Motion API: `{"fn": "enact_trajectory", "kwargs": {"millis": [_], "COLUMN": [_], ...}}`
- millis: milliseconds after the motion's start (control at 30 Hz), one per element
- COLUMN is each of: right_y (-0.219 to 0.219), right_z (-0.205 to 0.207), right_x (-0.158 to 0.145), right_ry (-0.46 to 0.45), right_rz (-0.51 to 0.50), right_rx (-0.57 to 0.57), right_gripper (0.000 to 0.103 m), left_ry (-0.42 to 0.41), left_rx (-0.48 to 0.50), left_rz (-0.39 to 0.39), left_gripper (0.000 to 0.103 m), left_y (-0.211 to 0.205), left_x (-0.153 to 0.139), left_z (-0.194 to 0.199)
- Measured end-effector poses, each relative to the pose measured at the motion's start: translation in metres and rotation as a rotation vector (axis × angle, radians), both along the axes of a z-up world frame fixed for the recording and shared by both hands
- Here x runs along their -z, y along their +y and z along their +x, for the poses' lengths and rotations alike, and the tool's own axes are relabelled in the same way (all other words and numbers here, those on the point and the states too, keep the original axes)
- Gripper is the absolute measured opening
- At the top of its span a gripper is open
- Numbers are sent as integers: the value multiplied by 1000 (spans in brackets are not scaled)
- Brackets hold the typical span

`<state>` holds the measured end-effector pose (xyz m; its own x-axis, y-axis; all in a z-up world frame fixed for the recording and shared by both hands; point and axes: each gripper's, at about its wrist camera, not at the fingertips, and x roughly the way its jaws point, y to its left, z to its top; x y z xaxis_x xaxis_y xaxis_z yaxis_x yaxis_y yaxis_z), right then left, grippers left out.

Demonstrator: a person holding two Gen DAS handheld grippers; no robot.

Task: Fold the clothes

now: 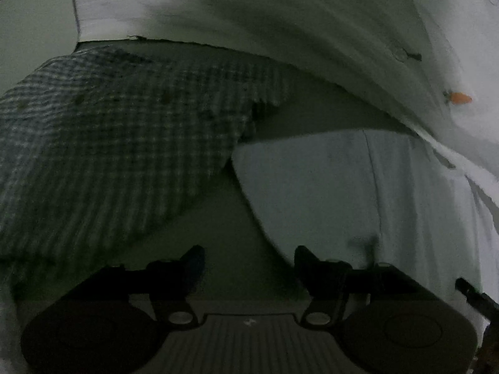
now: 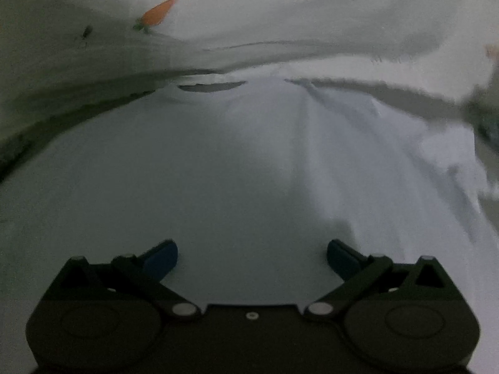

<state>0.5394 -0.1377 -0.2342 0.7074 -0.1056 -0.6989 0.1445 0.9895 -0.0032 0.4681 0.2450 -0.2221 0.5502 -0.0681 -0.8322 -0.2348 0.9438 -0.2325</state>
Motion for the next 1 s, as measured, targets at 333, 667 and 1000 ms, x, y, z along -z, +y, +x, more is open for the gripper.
{"fn": "enact_trajectory", "kwargs": {"millis": [333, 667, 1000], "right_y": [9, 9, 8], "right_z": [19, 18, 19], "right_x": [10, 10, 10], "right_ry": [-91, -94, -87], "right_rz": [-19, -19, -15], "right_rx": [39, 39, 39], "right_gripper": [103, 103, 103], "left_ry": [-49, -151, -167], "left_rx": [-4, -8, 211], "left_rz": [11, -171, -575], "left_gripper": [79, 4, 13], "left_y": [8, -6, -81], "left_x": [16, 8, 13], "left_z": [58, 65, 84]}}
